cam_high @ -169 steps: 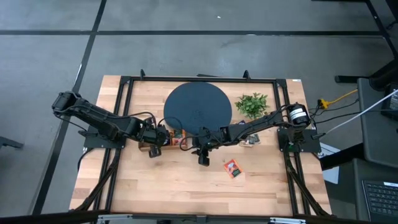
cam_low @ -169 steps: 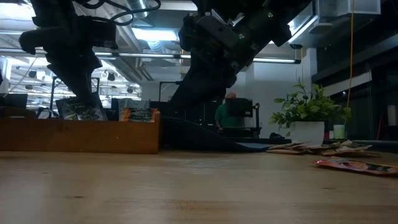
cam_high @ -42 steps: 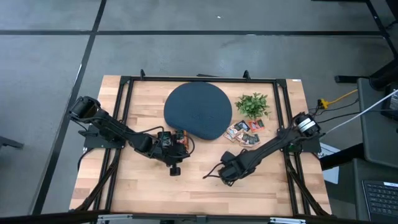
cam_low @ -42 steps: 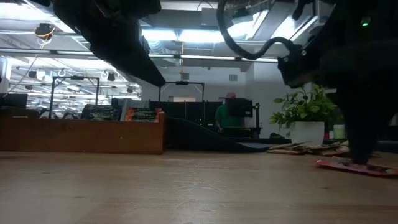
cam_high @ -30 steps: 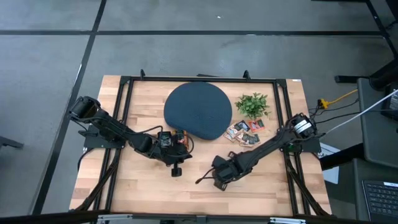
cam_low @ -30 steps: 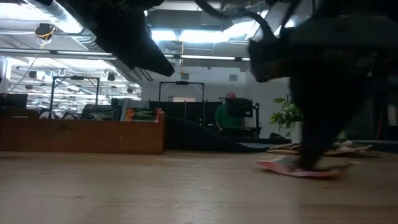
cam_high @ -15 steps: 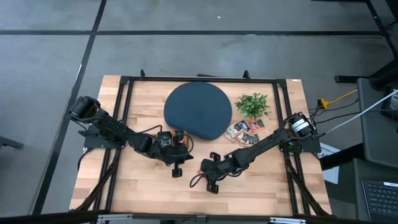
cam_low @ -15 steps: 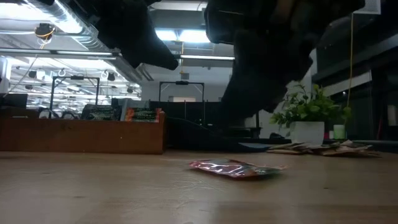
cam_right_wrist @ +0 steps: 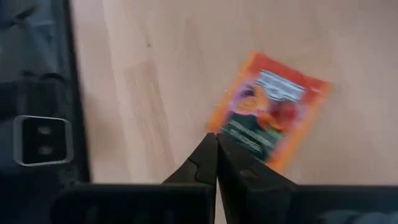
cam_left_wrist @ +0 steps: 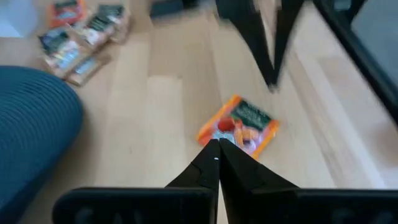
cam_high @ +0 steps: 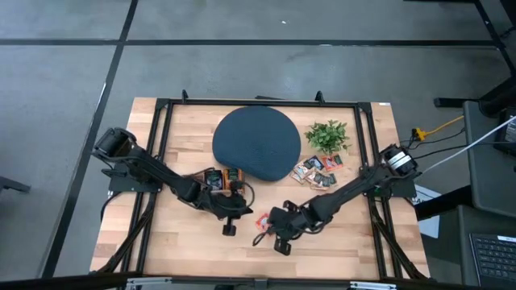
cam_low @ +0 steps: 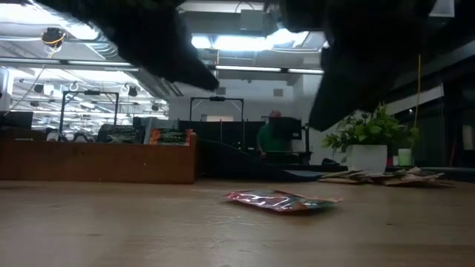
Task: Pick & Place Tea
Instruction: Put the orange tea bag into the right section of the wooden organizer
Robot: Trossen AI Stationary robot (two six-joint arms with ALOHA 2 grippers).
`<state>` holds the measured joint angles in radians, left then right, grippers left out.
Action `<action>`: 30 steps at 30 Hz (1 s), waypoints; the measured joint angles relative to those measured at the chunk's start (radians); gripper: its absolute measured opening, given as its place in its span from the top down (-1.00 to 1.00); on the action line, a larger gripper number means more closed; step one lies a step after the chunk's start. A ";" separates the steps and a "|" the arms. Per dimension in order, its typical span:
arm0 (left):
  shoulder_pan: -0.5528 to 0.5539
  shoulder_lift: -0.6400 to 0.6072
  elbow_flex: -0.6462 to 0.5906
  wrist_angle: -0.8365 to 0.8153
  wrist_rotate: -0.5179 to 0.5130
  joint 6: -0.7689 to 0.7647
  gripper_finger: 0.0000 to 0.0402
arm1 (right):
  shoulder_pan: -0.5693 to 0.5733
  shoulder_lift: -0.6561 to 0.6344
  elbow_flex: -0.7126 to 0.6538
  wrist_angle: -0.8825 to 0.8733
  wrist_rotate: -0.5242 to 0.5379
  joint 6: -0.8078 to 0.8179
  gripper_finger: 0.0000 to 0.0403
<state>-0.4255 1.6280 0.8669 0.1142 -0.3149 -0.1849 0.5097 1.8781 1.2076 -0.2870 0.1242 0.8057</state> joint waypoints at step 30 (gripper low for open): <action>0.066 0.371 0.260 -0.151 0.197 0.025 0.99 | 0.109 -0.015 -0.124 -0.117 0.250 -0.203 0.15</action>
<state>-0.3591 1.9988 1.1271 -0.0372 -0.1178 -0.1601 0.6189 1.8629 1.0837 -0.4043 0.3744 0.6032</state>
